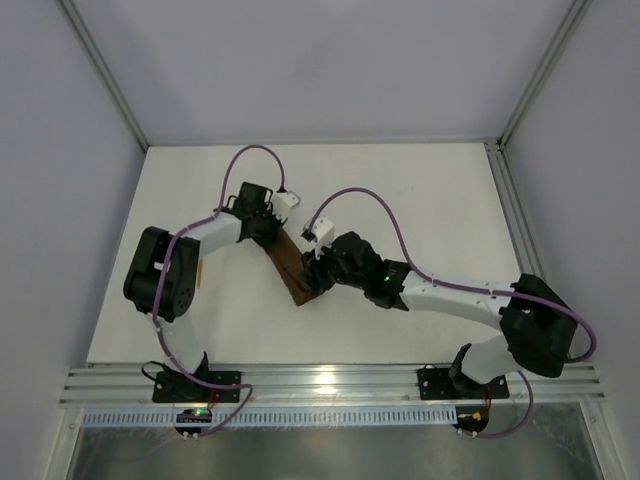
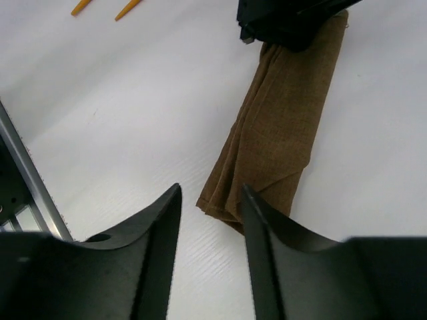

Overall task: Fold the napkin into a case and place the utensils inside
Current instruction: Fold the 2/3-rectangle-folded napkin at the center of the board.

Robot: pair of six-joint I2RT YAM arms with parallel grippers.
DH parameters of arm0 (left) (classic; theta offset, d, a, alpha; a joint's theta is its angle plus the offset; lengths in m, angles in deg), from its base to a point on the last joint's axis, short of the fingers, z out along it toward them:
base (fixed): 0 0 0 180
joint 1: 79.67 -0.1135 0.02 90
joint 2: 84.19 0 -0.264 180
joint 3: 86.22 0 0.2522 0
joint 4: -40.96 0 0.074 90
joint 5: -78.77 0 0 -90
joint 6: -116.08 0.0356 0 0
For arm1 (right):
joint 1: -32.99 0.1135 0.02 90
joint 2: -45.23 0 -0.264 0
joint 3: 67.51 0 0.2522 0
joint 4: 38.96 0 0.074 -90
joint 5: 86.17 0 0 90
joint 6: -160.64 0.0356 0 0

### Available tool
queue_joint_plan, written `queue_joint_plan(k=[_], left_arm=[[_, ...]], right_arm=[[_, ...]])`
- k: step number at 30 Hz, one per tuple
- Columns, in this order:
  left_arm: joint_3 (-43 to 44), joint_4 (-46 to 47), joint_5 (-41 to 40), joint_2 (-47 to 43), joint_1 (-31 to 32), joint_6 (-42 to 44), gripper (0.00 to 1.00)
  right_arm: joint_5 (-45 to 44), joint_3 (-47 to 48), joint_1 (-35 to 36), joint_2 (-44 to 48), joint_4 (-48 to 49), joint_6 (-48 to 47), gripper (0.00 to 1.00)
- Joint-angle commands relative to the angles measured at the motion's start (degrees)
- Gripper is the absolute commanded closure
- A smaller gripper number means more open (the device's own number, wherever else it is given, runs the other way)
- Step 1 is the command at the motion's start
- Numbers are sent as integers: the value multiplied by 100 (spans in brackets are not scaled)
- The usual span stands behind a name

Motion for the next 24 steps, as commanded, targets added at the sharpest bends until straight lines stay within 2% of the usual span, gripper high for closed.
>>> queue_joint_plan(k=[1,2,4,9,13,19,20,24], left_arm=[[-235,-99,106,46,-28,109,91],[-270,-81,115,11,-28,100,91],[-297,-46,159,-25,-28,56,91],[-367,42,229,-7,-28,21,91],[-376,51,212,37,-28,-32,92],[-394,-28,265,-24,-37,-23,92],[-394,-54,256,-33,-37,-23,92],[-359,-98,203,-42,-54,21,93]], right_arm=[[645,-422,-350,-139,1254,327,61],[654,-414,-464,-366,1404,441,80],[540,-195,-509,-674,1466,321,97],[539,236,-509,-1754,1722,109,97],[645,114,-369,-2125,1783,30,97],[22,-238,263,-2178,1459,-646,97],[-292,-238,308,-2187,1267,-700,97],[-603,-449,352,-2161,1089,-674,97]])
